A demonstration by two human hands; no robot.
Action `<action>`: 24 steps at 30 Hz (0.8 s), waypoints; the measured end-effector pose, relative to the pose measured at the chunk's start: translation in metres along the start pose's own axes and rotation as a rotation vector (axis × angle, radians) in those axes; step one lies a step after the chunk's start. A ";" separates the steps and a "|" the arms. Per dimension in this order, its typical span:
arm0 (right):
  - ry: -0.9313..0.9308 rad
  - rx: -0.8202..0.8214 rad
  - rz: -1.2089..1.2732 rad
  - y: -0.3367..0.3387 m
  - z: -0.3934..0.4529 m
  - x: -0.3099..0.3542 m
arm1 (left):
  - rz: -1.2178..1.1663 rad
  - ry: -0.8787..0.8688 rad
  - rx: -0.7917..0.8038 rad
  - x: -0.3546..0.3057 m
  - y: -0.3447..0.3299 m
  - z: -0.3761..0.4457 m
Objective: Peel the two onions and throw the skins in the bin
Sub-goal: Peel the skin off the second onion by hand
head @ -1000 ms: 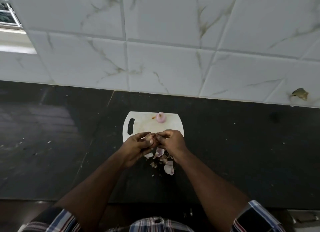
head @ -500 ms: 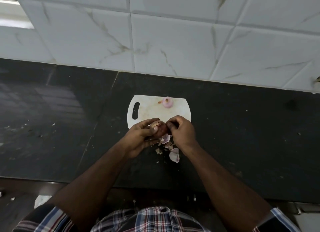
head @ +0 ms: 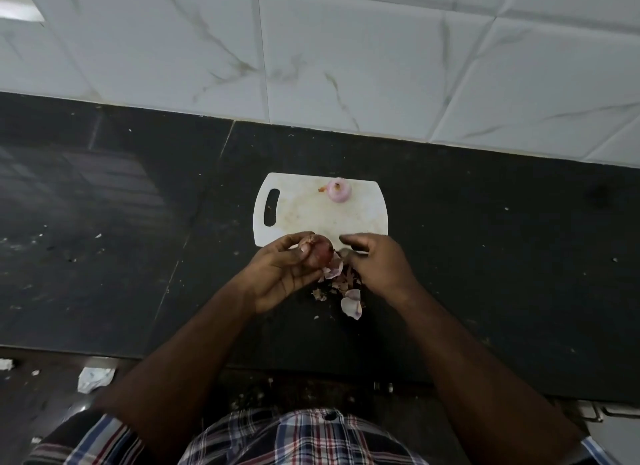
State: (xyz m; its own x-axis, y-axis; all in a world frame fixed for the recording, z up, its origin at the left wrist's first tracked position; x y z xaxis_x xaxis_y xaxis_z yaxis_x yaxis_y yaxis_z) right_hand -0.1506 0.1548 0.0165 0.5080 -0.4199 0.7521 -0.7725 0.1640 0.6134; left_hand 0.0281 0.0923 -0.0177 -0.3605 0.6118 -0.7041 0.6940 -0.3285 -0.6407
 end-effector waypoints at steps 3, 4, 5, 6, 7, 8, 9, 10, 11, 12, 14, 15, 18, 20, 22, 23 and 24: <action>0.077 0.088 0.148 -0.002 0.000 0.018 | 0.025 0.029 0.039 0.000 -0.001 0.001; 0.101 0.096 0.143 -0.004 0.000 0.021 | 0.032 0.033 0.052 0.000 -0.002 0.001; 0.120 0.072 0.139 -0.007 0.001 0.024 | 0.040 0.034 0.064 0.000 -0.003 0.001; 0.125 0.030 0.146 -0.008 0.001 0.025 | 0.048 0.033 0.073 0.000 -0.004 0.002; 0.123 -0.010 0.167 -0.009 0.002 0.024 | 0.051 0.031 0.077 -0.001 -0.004 0.003; 0.114 -0.037 0.197 -0.010 0.003 0.023 | 0.051 0.028 0.075 -0.001 -0.004 0.003; 0.099 -0.051 0.233 -0.011 0.004 0.022 | 0.052 0.029 0.070 -0.002 -0.004 0.004; 0.083 -0.059 0.259 -0.011 0.005 0.020 | 0.058 0.033 0.062 -0.002 -0.003 0.005; 0.075 -0.075 0.263 -0.012 0.006 0.018 | 0.067 0.039 0.056 -0.001 -0.003 0.005; 0.071 -0.103 0.253 -0.012 0.007 0.016 | 0.073 0.043 0.056 -0.001 -0.002 0.005; 0.045 -0.167 0.248 -0.012 0.010 0.012 | 0.068 0.043 0.068 0.000 -0.002 0.006; 0.032 -0.189 0.248 -0.011 0.011 0.010 | 0.070 0.043 0.073 0.000 -0.003 0.006; 0.039 -0.202 0.182 -0.012 0.012 0.008 | 0.083 0.051 0.082 -0.001 -0.002 0.007; 0.050 -0.196 0.116 -0.011 0.011 0.006 | 0.070 0.074 0.085 -0.001 -0.001 0.007; 0.054 -0.171 0.021 -0.010 0.010 0.002 | 0.048 0.097 0.079 -0.001 -0.001 0.006; 0.055 -0.141 -0.029 -0.011 0.009 0.000 | 0.043 0.102 0.070 -0.002 -0.001 0.006; 0.053 -0.103 -0.070 -0.012 0.007 -0.002 | 0.045 0.105 0.061 -0.002 -0.001 0.007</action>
State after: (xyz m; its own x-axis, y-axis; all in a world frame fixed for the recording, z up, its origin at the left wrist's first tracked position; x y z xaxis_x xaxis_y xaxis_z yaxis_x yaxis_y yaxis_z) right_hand -0.1454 0.1473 0.0059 0.5806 -0.3866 0.7166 -0.6929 0.2276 0.6842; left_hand 0.0237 0.0862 -0.0181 -0.2598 0.6663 -0.6989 0.6674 -0.3991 -0.6287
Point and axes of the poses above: each hand's wrist, its own z-axis towards the middle knuckle, its own y-axis out of the back of the hand, x = y × z, the point moved 3 cm from there along z, towards the middle knuckle, and after that the axes turned 8 degrees about -y, right-handed, at the moved point
